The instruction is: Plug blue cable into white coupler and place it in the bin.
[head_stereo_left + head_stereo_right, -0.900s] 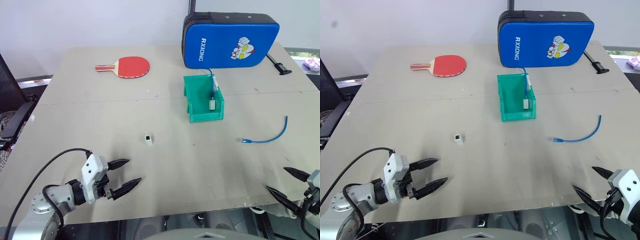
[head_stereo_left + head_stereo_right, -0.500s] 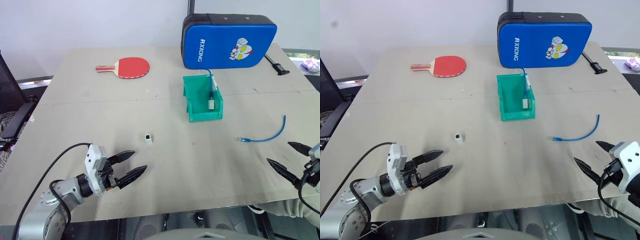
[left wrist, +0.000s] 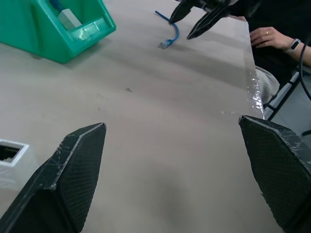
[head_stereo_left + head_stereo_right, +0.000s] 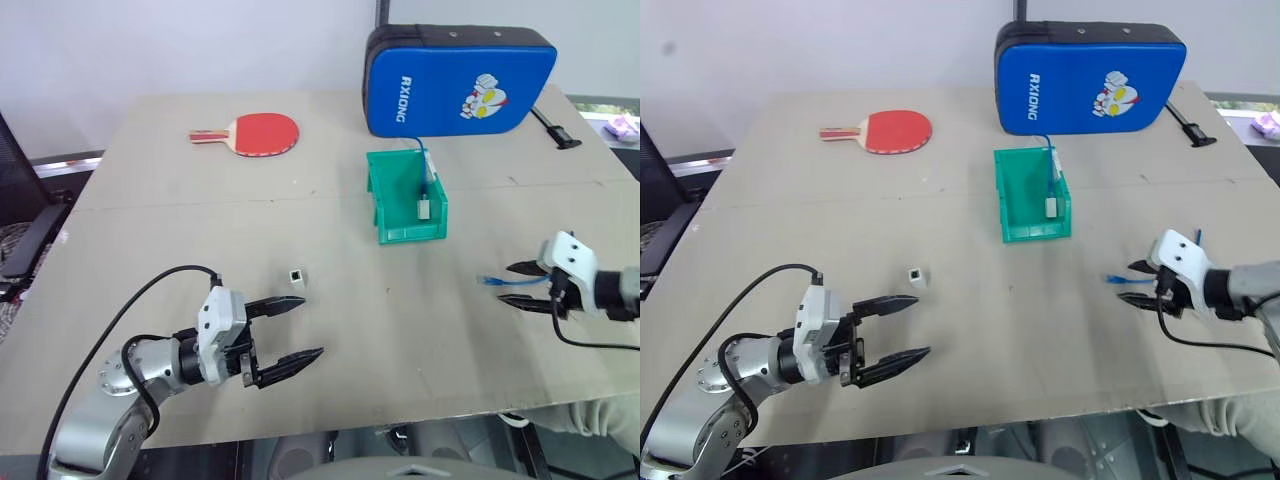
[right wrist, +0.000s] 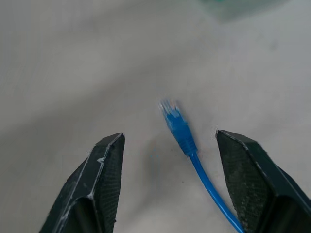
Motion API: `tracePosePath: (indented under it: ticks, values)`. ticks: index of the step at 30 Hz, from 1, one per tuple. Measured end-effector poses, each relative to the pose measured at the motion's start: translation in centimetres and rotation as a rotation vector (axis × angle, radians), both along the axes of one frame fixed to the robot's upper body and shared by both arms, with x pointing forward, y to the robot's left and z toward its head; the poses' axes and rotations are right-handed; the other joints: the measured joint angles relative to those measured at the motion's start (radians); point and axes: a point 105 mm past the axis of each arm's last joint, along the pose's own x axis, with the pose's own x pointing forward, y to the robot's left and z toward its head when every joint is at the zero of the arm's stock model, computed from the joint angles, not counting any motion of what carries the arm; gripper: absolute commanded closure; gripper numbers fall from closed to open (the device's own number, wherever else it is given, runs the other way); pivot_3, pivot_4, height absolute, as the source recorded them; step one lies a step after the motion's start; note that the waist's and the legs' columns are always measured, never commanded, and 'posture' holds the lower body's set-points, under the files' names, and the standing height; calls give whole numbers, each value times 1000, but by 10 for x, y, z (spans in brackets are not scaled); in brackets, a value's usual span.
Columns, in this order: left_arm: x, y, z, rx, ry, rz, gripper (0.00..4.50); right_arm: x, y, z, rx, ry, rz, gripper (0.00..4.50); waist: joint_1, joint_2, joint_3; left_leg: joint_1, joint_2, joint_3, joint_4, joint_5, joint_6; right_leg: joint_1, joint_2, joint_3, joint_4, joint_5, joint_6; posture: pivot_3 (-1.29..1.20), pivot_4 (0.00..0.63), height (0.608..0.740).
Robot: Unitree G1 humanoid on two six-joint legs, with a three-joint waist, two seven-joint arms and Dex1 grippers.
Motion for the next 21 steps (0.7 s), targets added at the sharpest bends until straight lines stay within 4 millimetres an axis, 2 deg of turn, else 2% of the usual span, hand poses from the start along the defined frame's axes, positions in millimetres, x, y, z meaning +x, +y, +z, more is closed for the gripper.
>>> tracePosePath:
  ticks: [1, 4, 5, 6, 8, 15, 21]
  values:
    - [0, -1, 1, 0, -5, 1, 0, 5, -1, -2, -10, 5, 4, 1596, 0, 0, 0, 0, 0, 0, 0, 0, 0, 0, 0, 0, 0, 1, -2, 0, 150, 740]
    - [2, -5, 5, -1, -22, -5, 0, 16, -3, -9, -35, 29, 21, 2467, -1, 0, 0, 1, 0, 0, 0, 0, 0, 0, 0, 1, 0, 2, -3, 0, 150, 740]
    - [2, -6, 4, -2, -19, -4, 0, 17, -3, -13, -38, 41, 28, 3026, -1, 0, 0, 0, 0, 0, 0, 0, 0, 0, 0, 0, 0, 2, -3, 0, 150, 740]
    - [2, -7, 4, -2, -16, -2, 0, 19, -3, -15, -35, 49, 34, 3360, -1, 0, 0, 1, 0, 0, 0, 0, 0, 0, 0, 0, 0, 2, -3, 0, 150, 740]
    - [4, -9, 4, -3, -13, -2, 0, 23, 2, -15, -24, 53, 60, 4451, -2, 0, 0, 1, 0, 0, 0, 0, 0, 0, 0, 1, 1, 2, -3, 0, 150, 740]
    - [12, -17, 9, -3, -34, -10, 0, 23, 16, -16, 4, 52, 103, 4486, -5, -2, -1, 3, 1, -1, 0, 0, 0, 1, 2, 2, 2, 3, -3, 0, 150, 740]
    - [25, -26, 23, 11, -97, -30, 0, 3, 75, -9, 59, 52, 248, 4486, -3, -1, -1, 2, 2, -4, 0, 0, 0, 0, 2, 1, 2, 5, 0, 0, 150, 740]
